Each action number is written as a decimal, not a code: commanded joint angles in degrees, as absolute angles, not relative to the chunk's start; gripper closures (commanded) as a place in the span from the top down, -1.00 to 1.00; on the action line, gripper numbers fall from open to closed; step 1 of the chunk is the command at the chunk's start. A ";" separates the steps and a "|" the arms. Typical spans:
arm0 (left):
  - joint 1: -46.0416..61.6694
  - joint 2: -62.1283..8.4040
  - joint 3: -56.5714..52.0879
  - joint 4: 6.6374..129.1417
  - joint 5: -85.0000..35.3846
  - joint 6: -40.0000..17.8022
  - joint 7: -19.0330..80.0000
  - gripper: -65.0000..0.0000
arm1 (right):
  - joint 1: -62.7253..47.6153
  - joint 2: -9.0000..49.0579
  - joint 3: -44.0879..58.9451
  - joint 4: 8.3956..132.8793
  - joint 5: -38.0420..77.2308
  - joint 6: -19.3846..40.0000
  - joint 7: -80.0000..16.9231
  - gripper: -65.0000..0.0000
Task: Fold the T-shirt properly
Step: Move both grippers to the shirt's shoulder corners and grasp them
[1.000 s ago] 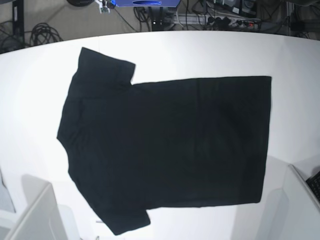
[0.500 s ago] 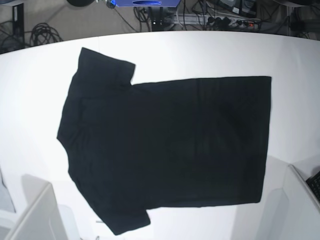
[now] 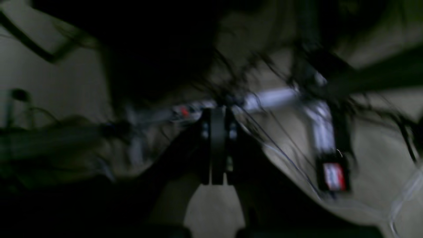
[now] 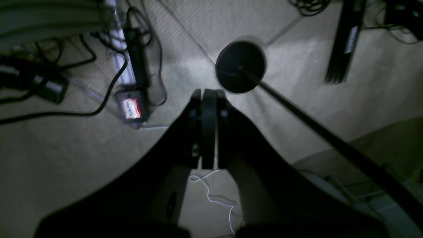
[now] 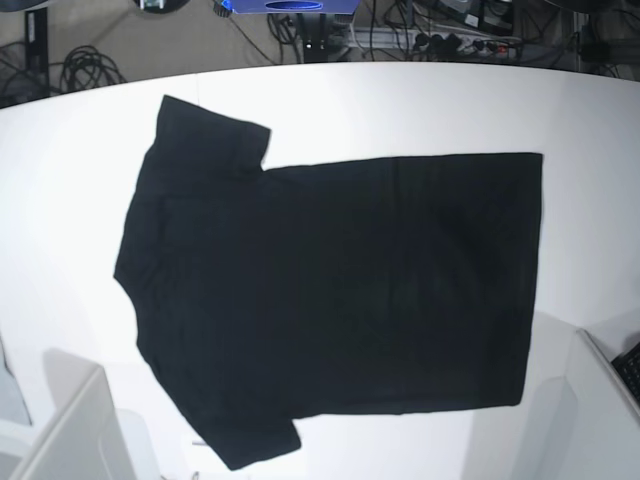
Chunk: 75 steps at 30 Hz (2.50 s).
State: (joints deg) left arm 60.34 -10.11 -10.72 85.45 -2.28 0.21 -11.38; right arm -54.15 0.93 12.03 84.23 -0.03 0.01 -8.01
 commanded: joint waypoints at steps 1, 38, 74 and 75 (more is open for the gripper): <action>62.90 -10.07 -11.30 87.87 -3.56 0.31 -12.18 -1.00 | -55.43 1.19 12.88 86.55 0.13 -0.13 -7.08 -1.00; 47.25 -10.15 -18.24 111.60 -13.93 0.31 7.78 -0.38 | -27.21 -5.49 28.79 114.59 23.78 14.11 -44.79 -0.05; 32.75 -11.65 -30.20 96.40 -37.14 -6.64 18.59 0.55 | -25.71 -1.80 24.13 95.78 24.13 14.20 -45.05 -1.00; 32.04 -11.38 -30.20 95.52 -37.14 -6.64 18.59 0.55 | -25.71 -1.89 24.13 95.08 24.13 14.20 -44.97 -1.00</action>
